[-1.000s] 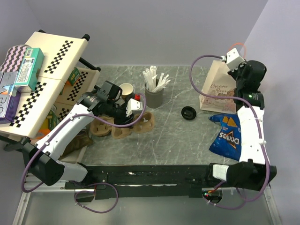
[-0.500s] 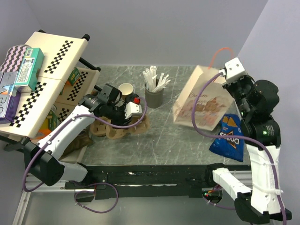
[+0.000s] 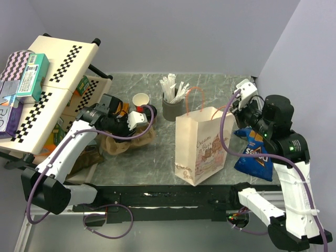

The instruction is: Pack the takeout coffee

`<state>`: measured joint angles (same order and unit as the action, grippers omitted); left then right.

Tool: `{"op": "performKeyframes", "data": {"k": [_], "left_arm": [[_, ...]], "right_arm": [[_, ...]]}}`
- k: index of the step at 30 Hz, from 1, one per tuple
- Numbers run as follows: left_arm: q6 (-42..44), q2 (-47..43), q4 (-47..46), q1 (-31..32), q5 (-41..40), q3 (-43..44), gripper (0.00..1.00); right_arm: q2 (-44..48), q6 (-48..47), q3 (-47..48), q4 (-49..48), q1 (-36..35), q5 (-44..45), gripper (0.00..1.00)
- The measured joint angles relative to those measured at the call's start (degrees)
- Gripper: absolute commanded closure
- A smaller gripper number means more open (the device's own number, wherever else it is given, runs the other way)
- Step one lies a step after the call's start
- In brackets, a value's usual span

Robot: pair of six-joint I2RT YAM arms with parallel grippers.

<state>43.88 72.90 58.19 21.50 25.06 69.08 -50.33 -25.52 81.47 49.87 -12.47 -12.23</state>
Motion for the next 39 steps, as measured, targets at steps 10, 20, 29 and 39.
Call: {"op": "performKeyframes", "data": {"k": [10,20,29,39], "left_arm": [[-0.02,-0.92,1.03,-0.07,-0.09,-0.44,0.99],[-0.04,-1.07,1.22,-0.07,0.17,-0.44,0.99],[-0.04,-1.01,1.22,-0.07,0.55,-0.44,0.99],[-0.04,-0.66,1.25,-0.07,0.59,-0.44,0.99]], "right_arm": [[-1.33,6.67,-0.46,1.05,-0.02,-5.05,1.00],[-4.11,9.92,5.18,1.18,0.07,-7.32,1.00],[-5.75,11.52,6.60,0.48,0.13,-9.07,0.90],[-3.54,5.92,1.88,7.89,0.13,-23.71,0.15]]}}
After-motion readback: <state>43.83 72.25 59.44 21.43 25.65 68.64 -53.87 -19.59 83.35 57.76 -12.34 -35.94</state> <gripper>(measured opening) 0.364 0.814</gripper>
